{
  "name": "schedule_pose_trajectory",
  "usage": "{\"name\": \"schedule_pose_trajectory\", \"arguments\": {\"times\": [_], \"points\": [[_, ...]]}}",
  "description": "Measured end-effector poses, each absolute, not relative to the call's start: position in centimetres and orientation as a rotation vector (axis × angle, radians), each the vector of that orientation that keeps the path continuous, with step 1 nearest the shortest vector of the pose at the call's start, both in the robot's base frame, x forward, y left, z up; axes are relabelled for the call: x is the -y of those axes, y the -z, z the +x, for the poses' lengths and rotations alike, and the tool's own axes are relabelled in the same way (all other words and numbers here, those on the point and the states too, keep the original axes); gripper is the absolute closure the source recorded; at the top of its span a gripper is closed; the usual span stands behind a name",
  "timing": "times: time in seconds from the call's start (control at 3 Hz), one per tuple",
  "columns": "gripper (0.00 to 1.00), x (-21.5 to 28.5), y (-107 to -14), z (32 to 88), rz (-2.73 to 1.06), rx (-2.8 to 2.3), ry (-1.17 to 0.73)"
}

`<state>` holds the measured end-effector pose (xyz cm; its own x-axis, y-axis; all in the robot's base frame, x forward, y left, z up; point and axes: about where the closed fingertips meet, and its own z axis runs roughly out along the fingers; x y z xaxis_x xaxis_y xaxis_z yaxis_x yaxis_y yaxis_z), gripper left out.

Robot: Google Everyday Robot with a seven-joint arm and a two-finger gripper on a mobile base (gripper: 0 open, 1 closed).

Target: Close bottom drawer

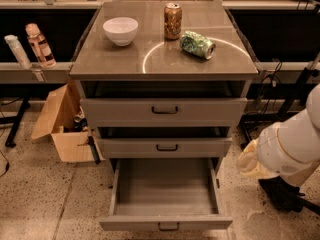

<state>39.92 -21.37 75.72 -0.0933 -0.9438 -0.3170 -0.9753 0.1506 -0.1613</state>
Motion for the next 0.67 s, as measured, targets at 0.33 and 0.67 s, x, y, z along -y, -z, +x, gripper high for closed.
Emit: {"name": "schedule_pose_trajectory", "arguments": {"times": [0.33, 0.67], "points": [[1.0, 21.8, -72.9, 39.3, -1.81, -2.115, -0.121], [1.0, 21.8, -70.0, 38.7, -1.808, -2.098, -0.185]]}}
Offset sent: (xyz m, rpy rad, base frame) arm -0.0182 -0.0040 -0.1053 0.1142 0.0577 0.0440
